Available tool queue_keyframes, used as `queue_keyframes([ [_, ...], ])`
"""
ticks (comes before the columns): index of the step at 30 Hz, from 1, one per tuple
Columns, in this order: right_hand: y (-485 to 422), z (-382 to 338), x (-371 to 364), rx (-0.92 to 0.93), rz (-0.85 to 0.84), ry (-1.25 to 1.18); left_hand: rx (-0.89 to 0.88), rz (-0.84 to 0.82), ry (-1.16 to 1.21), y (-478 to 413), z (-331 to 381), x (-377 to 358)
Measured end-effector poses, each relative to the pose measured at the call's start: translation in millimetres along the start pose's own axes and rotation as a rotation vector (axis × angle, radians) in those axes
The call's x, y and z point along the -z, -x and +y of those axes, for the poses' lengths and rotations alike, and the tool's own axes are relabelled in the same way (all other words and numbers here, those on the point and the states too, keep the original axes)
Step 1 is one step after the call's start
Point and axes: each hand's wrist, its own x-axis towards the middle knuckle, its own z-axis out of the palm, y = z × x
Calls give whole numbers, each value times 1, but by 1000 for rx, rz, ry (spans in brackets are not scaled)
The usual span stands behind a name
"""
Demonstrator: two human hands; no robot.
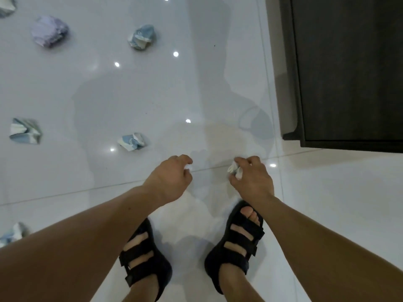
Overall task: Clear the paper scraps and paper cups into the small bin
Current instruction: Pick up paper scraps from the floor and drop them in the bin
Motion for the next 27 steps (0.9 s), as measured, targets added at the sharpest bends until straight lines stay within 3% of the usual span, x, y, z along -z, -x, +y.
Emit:
queue_keyframes([
  [10,119,-141,167,216,108,-66,8,203,84,146,75,172],
  [17,251,-251,310,472,112,123,85,345,120,316,115,303],
  [22,333,-322,378,573,79,133,208,467,227,432,123,344],
  [27,404,-380,407,804,66,261,344,639,395,534,117,348],
])
